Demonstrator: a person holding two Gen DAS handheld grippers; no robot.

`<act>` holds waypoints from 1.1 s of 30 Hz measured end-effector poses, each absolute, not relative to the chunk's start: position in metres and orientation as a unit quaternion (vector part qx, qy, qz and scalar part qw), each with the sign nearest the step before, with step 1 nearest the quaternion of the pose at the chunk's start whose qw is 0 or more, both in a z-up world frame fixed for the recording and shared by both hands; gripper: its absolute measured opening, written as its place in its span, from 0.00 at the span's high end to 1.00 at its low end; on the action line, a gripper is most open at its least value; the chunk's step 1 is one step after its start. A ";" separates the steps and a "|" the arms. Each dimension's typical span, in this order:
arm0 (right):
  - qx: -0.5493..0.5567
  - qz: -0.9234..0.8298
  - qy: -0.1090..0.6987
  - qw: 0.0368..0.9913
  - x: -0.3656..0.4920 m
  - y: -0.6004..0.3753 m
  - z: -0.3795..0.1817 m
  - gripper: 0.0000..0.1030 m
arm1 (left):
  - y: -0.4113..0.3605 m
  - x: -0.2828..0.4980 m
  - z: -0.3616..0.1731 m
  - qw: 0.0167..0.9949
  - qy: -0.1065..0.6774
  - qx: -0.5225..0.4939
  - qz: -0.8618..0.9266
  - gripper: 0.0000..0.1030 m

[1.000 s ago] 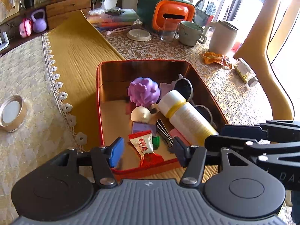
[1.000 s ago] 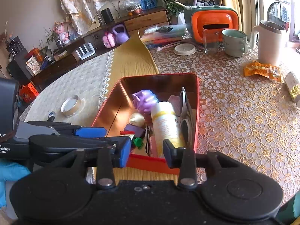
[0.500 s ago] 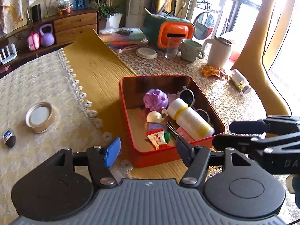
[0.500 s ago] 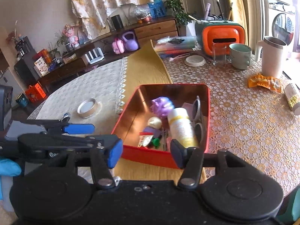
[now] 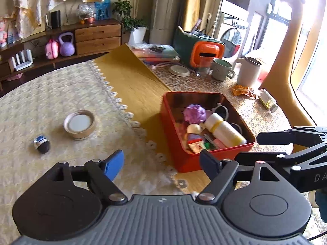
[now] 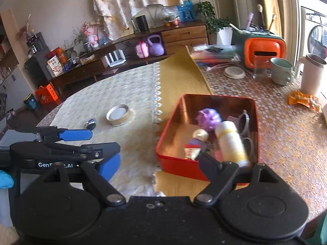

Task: Organize rigid objects
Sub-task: 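Lift both tools away from the tin toward the remaining items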

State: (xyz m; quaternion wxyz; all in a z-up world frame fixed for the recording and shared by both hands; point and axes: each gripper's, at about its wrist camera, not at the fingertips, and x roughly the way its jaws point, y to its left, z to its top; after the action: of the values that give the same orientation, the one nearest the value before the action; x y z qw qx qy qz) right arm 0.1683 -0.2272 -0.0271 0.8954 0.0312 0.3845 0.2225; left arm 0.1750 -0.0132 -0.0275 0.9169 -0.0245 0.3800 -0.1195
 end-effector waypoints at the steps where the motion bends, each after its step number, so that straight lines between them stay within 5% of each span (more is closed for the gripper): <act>1: 0.030 0.225 0.385 0.895 0.168 -0.222 -0.027 0.17 | -0.008 0.174 -0.027 0.917 0.379 -0.027 -0.117 0.21; 8: 0.008 0.249 0.382 0.890 0.170 -0.182 -0.029 0.00 | 0.029 0.167 -0.032 0.922 0.376 -0.020 -0.088 0.16; 33: -0.067 0.255 0.385 0.885 0.261 -0.057 -0.048 0.00 | 0.159 0.229 -0.088 0.915 0.385 -0.086 0.087 0.16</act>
State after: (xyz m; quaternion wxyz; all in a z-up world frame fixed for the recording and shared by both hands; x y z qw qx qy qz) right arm 0.2608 -0.0573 -0.0476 0.8846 -0.0667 0.3846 0.2551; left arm 0.2288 0.1592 -0.0879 0.9148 -0.0861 0.3849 0.0867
